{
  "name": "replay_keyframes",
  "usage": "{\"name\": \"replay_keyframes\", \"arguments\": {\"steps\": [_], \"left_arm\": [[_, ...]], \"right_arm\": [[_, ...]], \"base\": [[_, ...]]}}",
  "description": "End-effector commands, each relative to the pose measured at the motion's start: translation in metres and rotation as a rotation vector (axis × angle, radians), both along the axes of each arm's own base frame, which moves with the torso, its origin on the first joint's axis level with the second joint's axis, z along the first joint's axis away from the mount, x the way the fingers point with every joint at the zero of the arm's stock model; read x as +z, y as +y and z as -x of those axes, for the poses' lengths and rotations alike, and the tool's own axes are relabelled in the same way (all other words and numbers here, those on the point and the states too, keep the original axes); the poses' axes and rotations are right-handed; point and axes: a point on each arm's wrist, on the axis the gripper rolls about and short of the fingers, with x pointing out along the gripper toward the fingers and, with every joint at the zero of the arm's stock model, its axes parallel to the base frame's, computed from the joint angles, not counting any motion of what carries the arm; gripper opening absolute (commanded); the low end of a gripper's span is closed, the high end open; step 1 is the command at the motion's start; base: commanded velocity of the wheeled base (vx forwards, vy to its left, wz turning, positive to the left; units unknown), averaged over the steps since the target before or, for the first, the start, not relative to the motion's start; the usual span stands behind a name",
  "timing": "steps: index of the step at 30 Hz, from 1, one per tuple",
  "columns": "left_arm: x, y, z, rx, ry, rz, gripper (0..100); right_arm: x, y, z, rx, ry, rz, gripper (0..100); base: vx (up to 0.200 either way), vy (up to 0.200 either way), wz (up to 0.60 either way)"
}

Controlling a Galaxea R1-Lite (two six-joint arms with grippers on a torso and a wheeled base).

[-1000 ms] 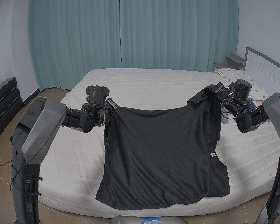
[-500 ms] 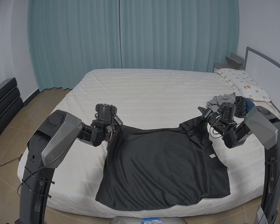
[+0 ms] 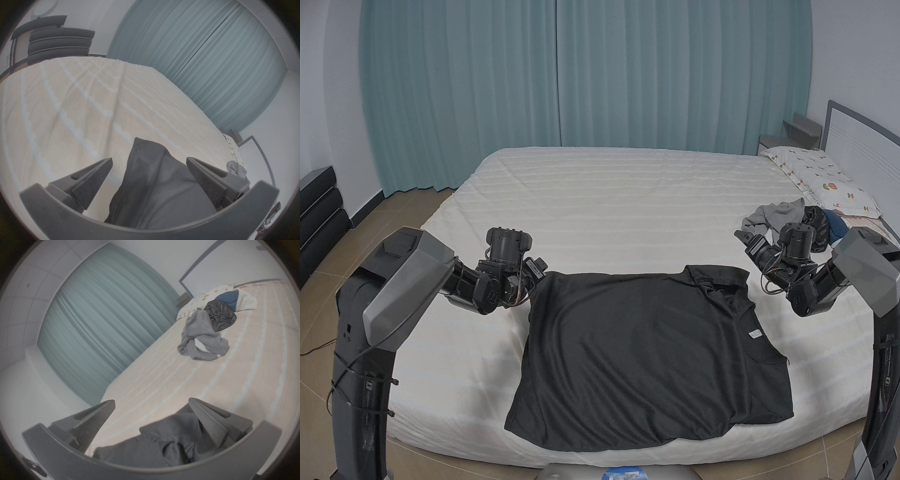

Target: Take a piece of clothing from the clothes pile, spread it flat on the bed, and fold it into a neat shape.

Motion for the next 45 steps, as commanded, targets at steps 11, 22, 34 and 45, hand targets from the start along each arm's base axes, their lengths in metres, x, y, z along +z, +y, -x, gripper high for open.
{"name": "replay_keyframes", "arguments": {"steps": [11,22,34,45], "left_arm": [[0.058,0.031,0.088,-0.055,0.072,0.144,100],[0.053,0.046,0.155,0.006,0.097,0.284,100],[0.019,0.039,0.188,-0.014,0.074,0.361,100],[0.014,0.033,0.198,-0.043,0.099,0.352,100]], "right_arm": [[0.020,-0.017,0.043,0.011,0.153,-0.064,100],[0.014,-0.015,0.111,0.046,0.197,-0.220,100],[-0.014,-0.005,0.130,0.105,0.235,-0.275,100],[-0.017,-0.008,0.132,0.094,0.249,-0.274,100]], "base": [[0.000,0.000,0.00],[0.000,0.000,0.00],[0.000,-0.117,0.00],[0.000,-0.091,0.00]]}}
